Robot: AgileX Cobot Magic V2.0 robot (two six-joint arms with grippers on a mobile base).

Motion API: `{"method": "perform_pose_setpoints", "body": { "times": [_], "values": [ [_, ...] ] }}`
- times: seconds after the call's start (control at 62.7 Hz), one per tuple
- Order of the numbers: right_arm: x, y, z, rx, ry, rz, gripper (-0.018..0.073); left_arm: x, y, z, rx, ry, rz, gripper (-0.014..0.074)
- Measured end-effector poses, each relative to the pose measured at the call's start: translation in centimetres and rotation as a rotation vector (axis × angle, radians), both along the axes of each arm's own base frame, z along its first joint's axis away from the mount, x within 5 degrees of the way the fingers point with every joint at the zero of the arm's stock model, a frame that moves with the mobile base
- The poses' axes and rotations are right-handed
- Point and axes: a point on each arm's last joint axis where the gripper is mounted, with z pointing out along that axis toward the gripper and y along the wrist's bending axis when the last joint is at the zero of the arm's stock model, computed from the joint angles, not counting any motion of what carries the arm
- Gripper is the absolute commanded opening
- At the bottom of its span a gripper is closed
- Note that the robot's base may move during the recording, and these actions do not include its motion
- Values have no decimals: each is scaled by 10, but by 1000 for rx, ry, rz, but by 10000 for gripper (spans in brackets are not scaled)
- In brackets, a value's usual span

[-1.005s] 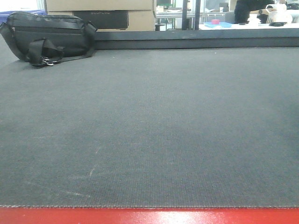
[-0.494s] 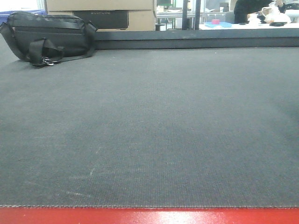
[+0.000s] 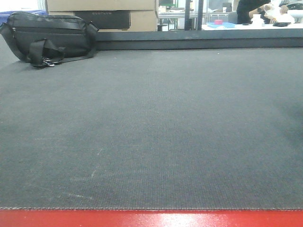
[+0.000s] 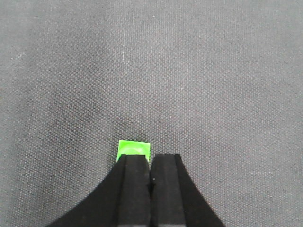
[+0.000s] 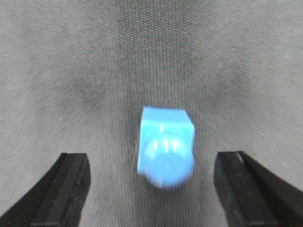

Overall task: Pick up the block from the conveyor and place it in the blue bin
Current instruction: 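Close left gripper on green block and right gripper on blue block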

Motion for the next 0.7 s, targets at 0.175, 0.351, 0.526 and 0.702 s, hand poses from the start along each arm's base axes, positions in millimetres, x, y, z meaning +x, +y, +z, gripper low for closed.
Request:
{"method": "perform_pose_setpoints", "body": {
  "times": [0.175,0.351,0.526,0.702],
  "values": [
    [12,0,-23,-2,49,-8,322,0,0,0,0,0,0,-111],
    [16,0,-28,-2,44,-35,153,0,0,0,0,5,0,-111],
    [16,0,-29,-7,45,-35,-161,-2,0,-2,-5,31,11,-111],
    [13,-1,-20,-13,13,-31,-154,-5,1,-7,-30,101,59,-111]
  ]
}}
